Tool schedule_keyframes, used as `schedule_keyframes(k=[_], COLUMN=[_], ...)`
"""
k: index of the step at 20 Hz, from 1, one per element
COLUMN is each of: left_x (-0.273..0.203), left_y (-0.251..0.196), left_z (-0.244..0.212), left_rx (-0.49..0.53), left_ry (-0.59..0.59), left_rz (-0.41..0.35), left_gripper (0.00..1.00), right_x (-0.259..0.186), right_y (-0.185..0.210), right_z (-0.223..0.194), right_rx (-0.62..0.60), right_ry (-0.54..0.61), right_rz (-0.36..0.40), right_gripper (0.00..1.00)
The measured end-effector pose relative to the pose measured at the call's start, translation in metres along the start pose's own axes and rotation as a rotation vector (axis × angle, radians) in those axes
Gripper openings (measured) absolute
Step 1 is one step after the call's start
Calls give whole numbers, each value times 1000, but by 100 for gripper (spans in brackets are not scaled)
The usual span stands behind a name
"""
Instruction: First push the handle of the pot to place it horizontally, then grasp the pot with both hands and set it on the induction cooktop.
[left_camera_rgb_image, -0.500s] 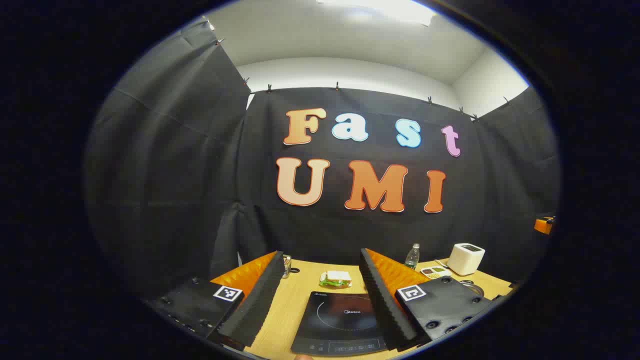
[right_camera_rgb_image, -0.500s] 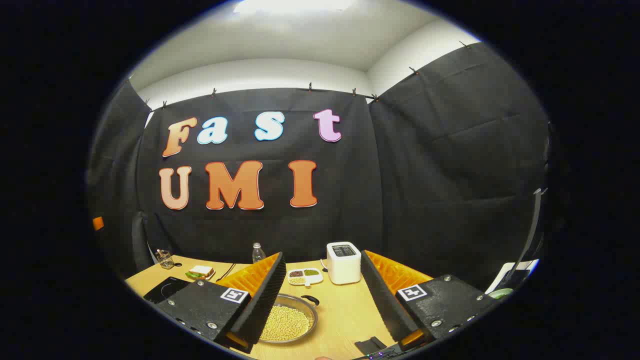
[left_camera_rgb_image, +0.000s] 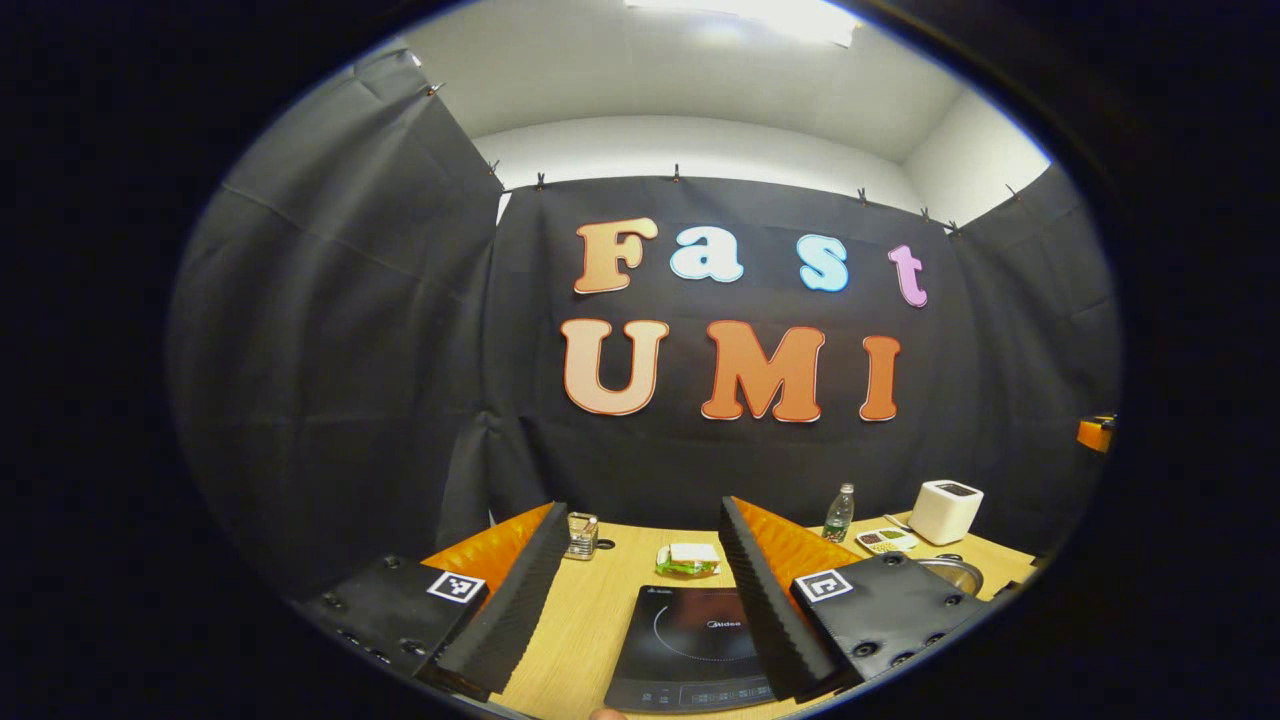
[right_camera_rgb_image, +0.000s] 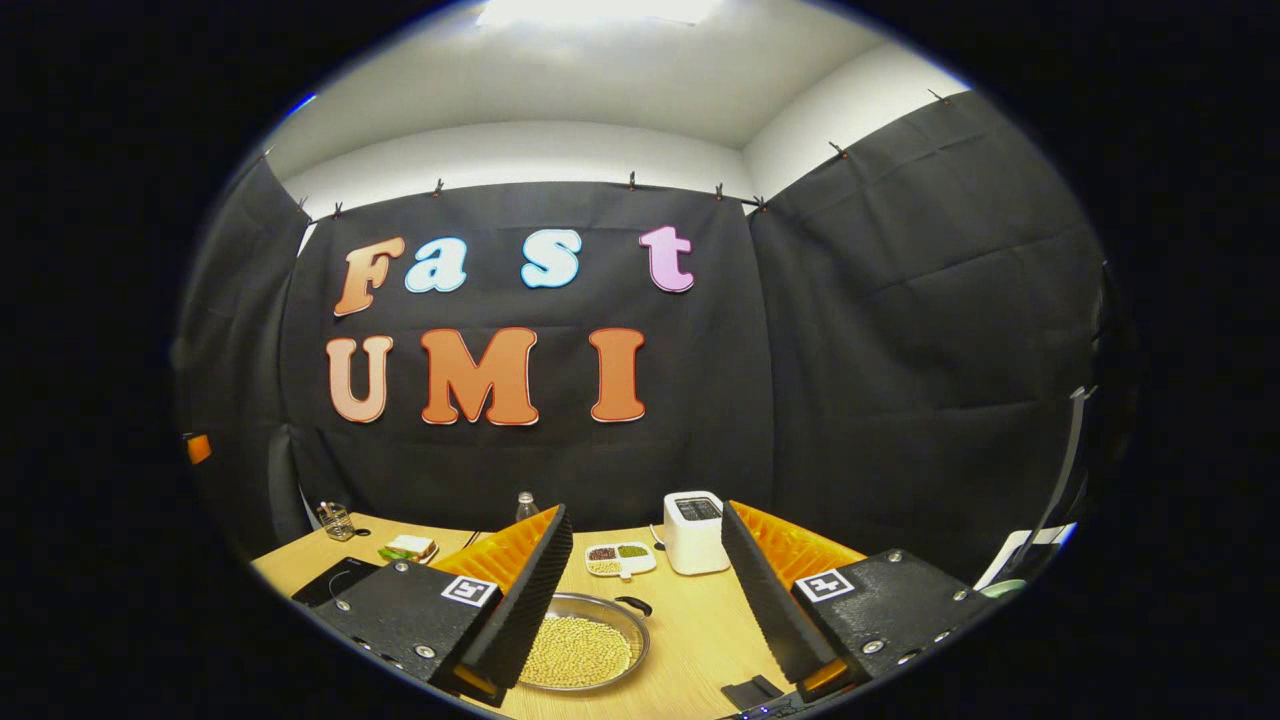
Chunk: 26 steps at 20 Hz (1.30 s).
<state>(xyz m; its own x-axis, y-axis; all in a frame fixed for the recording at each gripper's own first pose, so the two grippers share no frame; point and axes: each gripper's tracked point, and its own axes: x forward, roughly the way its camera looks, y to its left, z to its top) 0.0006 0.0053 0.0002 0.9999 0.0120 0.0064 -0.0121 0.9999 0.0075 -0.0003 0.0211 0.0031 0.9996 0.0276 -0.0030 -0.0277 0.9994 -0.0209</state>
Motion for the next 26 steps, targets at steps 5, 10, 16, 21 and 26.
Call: schedule_keyframes(k=[5,10,16,21,26], left_x=[-1,-2,0,-2,-3], left_y=[2,4,12,22,31], left_z=[4,4,0,3,2], left_rx=[11,14,-6,4,14], left_ry=[-16,-24,-17,-33,-44], left_rz=[11,15,32,62,94], left_gripper=[97,97,97,97,97], right_x=[4,6,5,5,-1], right_y=[11,16,33,36,42], right_z=[-10,-16,-41,-62,-90], right_rx=[4,2,0,-10,-30], right_ry=[34,49,115,167,236], right_rz=[44,51,112,126,139], right_gripper=[86,76,59,26,10])
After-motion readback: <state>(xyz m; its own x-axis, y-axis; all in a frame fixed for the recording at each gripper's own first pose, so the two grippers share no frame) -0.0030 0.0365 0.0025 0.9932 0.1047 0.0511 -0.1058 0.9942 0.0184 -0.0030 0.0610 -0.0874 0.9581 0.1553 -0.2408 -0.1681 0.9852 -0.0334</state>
